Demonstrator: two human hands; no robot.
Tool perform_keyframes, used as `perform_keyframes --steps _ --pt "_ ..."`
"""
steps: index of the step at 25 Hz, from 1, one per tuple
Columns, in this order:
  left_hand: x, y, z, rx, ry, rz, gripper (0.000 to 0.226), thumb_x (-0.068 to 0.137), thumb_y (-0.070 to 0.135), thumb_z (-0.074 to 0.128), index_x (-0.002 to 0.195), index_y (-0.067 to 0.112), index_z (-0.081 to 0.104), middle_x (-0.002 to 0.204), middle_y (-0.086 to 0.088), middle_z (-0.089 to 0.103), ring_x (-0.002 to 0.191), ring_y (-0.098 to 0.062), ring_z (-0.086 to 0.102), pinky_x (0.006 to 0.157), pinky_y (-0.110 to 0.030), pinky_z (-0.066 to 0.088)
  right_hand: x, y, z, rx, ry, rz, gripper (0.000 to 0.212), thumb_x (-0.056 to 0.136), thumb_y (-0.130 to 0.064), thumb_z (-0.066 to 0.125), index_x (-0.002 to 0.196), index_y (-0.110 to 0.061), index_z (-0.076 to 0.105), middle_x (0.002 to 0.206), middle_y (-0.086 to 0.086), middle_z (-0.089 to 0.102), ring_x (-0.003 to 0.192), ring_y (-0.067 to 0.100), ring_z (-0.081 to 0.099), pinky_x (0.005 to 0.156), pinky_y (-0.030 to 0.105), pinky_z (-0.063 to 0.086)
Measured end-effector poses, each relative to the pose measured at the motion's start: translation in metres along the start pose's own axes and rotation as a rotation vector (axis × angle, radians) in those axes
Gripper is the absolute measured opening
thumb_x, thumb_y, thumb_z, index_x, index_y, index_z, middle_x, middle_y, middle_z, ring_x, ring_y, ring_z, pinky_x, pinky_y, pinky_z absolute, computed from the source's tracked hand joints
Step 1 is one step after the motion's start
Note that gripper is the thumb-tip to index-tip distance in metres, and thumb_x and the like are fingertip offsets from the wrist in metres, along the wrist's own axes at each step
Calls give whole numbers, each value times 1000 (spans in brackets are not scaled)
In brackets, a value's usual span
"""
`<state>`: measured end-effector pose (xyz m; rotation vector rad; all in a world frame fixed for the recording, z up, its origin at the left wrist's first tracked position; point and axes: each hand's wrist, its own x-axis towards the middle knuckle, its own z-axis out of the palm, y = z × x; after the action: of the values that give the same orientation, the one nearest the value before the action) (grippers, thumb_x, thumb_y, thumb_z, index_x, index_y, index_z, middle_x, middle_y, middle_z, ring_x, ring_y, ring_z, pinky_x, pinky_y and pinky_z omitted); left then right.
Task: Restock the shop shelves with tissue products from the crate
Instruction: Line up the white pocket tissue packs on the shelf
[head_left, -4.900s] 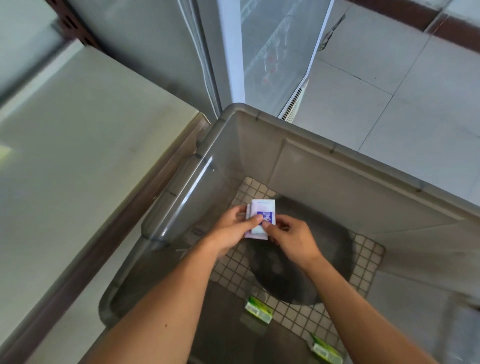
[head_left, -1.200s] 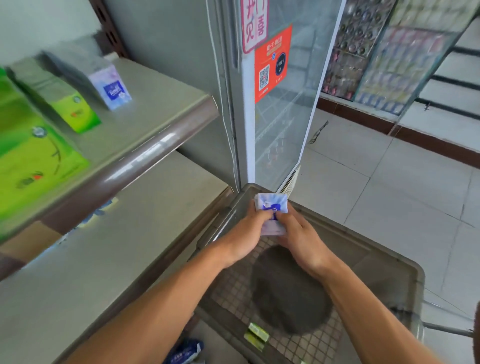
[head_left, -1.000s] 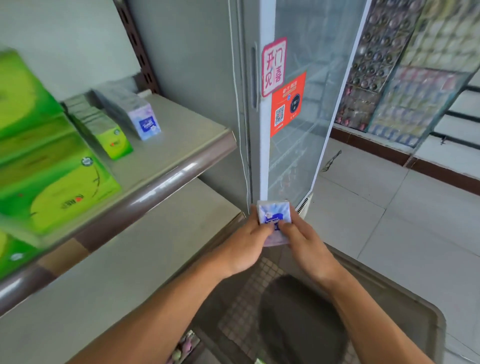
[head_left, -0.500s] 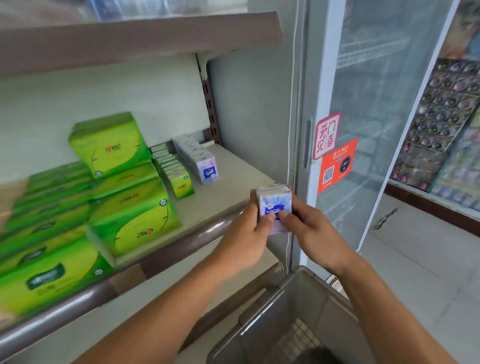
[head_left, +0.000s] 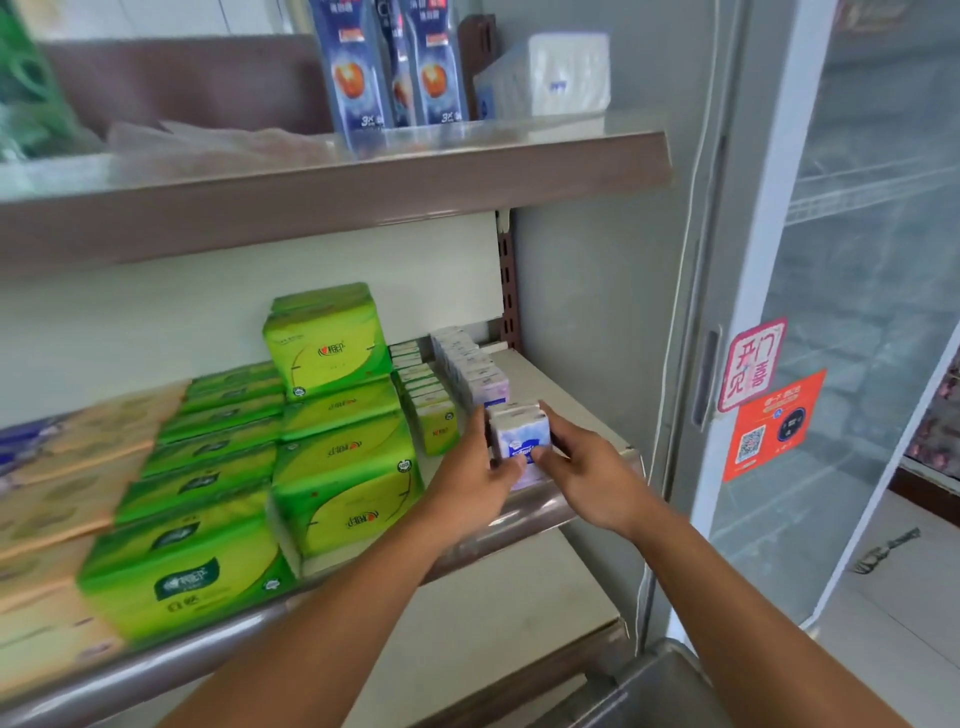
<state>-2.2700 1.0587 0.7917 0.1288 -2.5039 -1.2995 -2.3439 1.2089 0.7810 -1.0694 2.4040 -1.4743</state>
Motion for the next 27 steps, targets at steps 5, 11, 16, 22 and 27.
perform_keyframes --steps 5,11,16,22,27 --pt "14 -11 8 10 33 0 67 85 -3 58 143 21 32 130 5 57 116 -6 56 100 -20 45 14 13 10 -101 -8 25 55 100 -23 48 151 -23 28 137 -6 55 125 13 52 106 27 40" --pt "26 -23 18 71 63 6 82 74 12 65 147 18 27 139 -3 49 126 -16 50 107 -37 42 15 7 4 -209 70 -17 64 97 -19 43 153 -16 12 145 -7 40 131 10 37 97 -2 14" --pt "30 -17 11 179 57 -23 74 85 1 61 148 17 25 136 4 43 121 -5 42 92 -3 26 20 24 6 -559 156 -176 75 85 -40 11 154 -11 7 162 4 8 149 17 1 116 19 2" --pt "45 -23 12 204 92 -66 79 83 8 64 150 13 23 145 -5 46 130 -21 47 109 -33 38 32 28 3 -731 163 -225 74 88 -46 4 153 -12 6 162 4 6 149 18 0 121 32 7" --pt "51 -24 12 226 80 -102 82 85 8 62 152 12 16 150 -6 40 134 -21 42 111 -31 34 34 34 4 -706 140 -168 81 81 -50 -4 153 -14 -1 162 2 -3 142 10 -17 116 24 -4"
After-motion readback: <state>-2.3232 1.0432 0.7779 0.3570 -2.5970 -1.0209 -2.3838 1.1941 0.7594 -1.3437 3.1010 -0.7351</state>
